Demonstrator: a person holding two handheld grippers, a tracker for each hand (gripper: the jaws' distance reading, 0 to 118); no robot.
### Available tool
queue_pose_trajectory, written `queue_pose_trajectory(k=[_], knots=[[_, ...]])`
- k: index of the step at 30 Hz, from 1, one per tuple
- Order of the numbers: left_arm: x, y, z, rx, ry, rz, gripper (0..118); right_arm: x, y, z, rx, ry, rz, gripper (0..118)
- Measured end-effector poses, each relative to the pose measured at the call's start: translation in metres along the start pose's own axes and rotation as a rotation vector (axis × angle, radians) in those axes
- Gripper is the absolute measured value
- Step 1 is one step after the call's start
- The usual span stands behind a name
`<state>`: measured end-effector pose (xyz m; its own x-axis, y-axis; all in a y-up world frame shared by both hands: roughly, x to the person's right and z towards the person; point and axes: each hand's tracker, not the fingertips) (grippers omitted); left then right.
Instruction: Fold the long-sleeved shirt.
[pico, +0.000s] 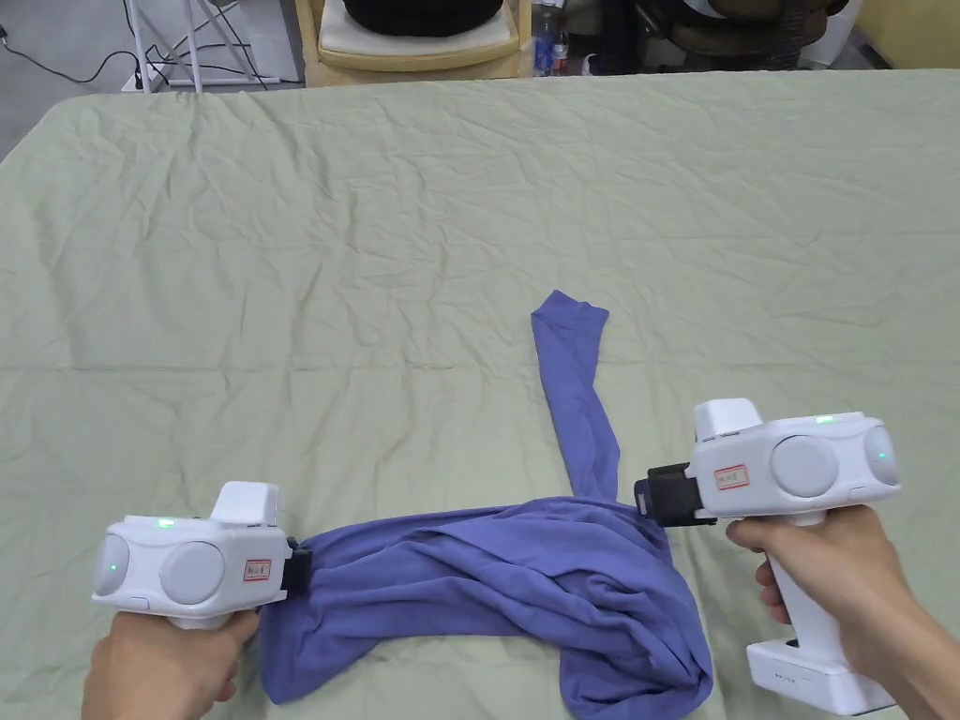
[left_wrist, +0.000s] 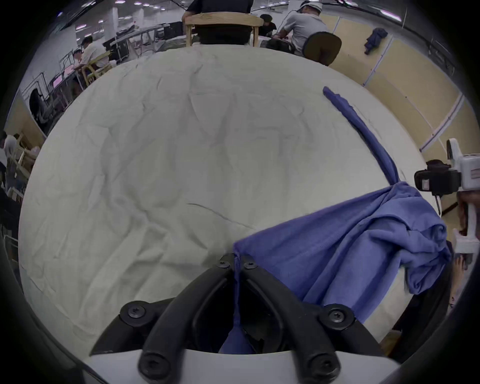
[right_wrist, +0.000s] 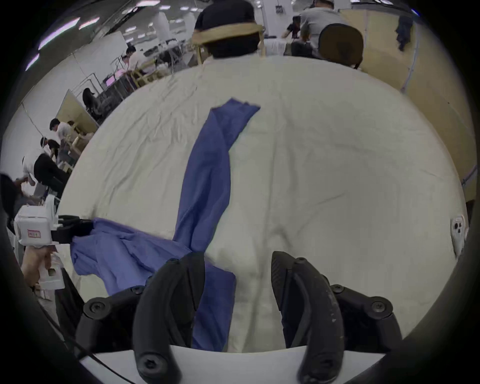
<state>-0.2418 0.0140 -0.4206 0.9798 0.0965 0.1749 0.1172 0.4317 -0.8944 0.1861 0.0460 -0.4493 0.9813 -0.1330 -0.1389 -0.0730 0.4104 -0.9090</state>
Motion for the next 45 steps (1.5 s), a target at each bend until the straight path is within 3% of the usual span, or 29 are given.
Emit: queue_pose_trajectory(k=[1, 2, 4, 6, 9, 13, 16, 21, 32, 45], knots=[[0.000, 0.001, -0.001, -0.001, -0.002, 0.017, 3, -0.004, -0.002, -0.008, -0.020, 0.007, -0.004, 32], [-0.003, 0.003, -0.004, -0.005, 0.002, 0.006, 3, -0.005, -0.004, -0.013, -0.051, 0.031, -0.024, 31], [-0.002, 0.005, -0.006, -0.016, 0.012, -0.016, 3, -0.009, -0.012, -0.024, -0.103, 0.094, -0.037, 31], [-0.006, 0.006, -0.011, -0.026, 0.011, -0.011, 3, -0.012, -0.019, -0.033, -0.085, 0.044, 0.026, 31], [-0.010, 0.002, -0.013, -0.012, 0.003, 0.036, 2, -0.007, -0.019, -0.030, -0.072, 0.070, -0.042, 31], [-0.012, 0.004, -0.015, -0.013, 0.003, 0.053, 2, -0.006, -0.018, -0.031, -0.079, 0.081, -0.024, 30], [-0.006, 0.003, -0.016, -0.013, 0.027, 0.028, 2, -0.013, -0.024, -0.032, -0.055, 0.052, 0.023, 6], [-0.004, 0.000, -0.015, 0.015, 0.047, -0.011, 2, -0.011, -0.028, -0.027, -0.014, 0.048, -0.044, 3], [-0.011, 0.028, 0.083, 0.292, -0.038, 0.050, 2, -0.033, -0.006, 0.098, 0.358, 0.064, 0.039, 2], [-0.001, 0.122, 0.274, 0.681, 0.002, -0.074, 2, -0.064, 0.069, 0.297, 0.789, 0.039, 0.121, 2]])
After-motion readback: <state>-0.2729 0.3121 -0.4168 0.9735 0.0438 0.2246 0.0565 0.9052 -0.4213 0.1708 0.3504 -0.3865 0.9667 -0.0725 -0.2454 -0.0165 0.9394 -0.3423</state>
